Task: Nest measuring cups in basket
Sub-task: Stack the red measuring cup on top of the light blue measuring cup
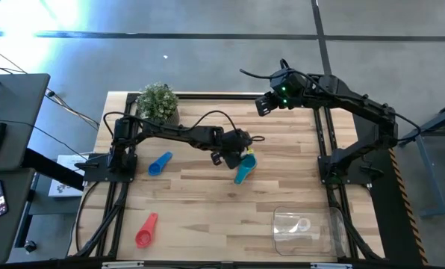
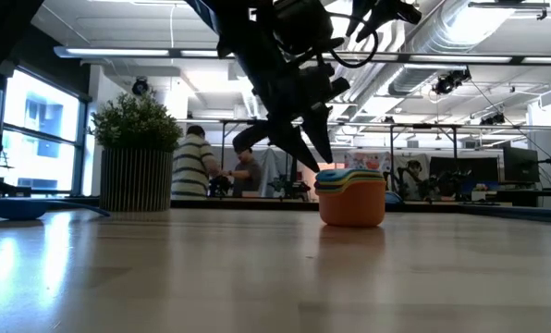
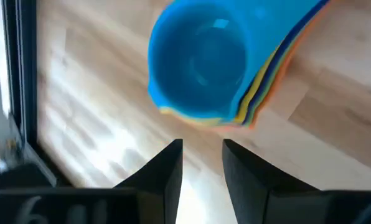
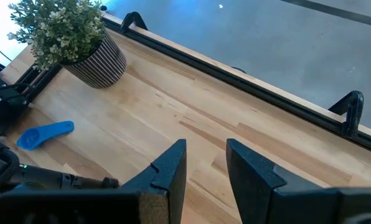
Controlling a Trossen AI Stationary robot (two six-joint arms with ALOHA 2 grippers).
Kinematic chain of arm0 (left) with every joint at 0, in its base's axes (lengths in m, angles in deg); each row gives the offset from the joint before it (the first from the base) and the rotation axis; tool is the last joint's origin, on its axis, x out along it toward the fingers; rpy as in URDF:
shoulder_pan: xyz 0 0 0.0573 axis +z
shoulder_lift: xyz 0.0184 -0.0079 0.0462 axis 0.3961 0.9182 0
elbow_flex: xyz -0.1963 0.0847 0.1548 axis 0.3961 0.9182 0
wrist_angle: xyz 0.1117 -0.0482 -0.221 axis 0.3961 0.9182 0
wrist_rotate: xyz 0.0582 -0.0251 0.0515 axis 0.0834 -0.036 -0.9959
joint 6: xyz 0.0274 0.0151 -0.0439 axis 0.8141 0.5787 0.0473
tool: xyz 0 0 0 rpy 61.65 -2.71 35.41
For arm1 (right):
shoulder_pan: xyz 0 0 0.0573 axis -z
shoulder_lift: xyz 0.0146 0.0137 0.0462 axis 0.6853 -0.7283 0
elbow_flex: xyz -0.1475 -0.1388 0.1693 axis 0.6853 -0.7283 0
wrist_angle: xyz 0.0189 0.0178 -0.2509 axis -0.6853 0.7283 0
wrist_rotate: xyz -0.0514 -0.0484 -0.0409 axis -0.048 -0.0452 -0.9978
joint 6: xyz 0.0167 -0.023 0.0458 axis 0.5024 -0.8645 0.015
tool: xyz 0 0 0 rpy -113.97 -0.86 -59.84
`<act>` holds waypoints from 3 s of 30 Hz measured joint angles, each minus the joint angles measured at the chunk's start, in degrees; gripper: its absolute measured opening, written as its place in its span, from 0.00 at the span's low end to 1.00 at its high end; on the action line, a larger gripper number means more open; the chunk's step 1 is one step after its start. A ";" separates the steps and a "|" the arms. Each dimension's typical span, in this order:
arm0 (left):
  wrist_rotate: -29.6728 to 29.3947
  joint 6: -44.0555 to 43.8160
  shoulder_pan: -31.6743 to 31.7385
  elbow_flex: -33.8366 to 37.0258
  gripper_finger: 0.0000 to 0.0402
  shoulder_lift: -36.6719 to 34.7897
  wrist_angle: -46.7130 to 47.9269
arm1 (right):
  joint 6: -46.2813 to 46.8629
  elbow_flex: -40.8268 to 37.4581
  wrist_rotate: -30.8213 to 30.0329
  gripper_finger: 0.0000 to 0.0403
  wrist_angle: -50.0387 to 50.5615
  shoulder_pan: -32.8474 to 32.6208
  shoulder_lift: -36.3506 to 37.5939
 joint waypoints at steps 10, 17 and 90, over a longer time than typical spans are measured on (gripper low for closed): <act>-4.72 -19.60 0.00 -0.09 0.23 -1.59 6.97 | -0.50 0.00 -0.02 0.26 0.00 0.00 -0.02; -4.73 -37.83 0.12 -0.09 0.23 -6.52 16.03 | -0.65 0.00 -0.02 0.26 0.00 0.02 -0.02; 4.27 -170.43 -60.00 7.41 0.23 -24.41 45.80 | -1.83 0.00 15.25 0.26 6.47 -3.56 -0.02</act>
